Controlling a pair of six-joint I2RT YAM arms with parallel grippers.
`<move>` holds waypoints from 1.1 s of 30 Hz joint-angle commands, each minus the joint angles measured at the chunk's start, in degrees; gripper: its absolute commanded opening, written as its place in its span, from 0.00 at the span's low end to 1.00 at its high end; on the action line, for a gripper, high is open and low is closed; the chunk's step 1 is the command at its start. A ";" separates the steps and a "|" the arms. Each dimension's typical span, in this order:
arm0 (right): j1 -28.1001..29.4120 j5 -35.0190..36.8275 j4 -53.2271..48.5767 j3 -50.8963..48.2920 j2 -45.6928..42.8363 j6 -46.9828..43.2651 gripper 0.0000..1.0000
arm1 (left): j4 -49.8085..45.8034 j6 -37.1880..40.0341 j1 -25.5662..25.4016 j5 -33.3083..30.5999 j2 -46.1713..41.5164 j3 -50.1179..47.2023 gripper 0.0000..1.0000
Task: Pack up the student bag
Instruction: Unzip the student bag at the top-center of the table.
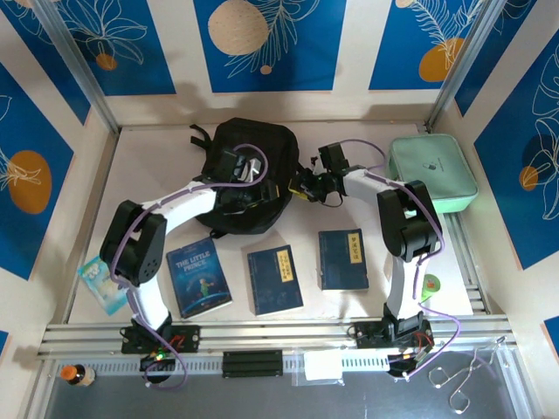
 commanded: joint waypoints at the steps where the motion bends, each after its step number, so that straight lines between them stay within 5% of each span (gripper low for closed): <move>1: -0.41 -2.90 -0.57 -1.68 1.69 0.06 0.28 | 0.73 -2.06 -0.73 1.52 2.34 2.21 0.50; 13: -1.29 -2.47 0.93 -4.32 4.12 0.50 0.28 | -1.71 -4.03 -2.14 -1.06 8.30 9.70 0.41; 22: -1.29 -2.84 2.58 -5.51 4.39 1.17 0.28 | -14.45 -2.65 -3.62 -14.27 14.22 20.40 0.31; 33: -0.79 -3.38 3.52 -5.78 5.00 1.35 0.27 | -12.99 -4.86 -4.05 -10.13 18.41 23.51 0.25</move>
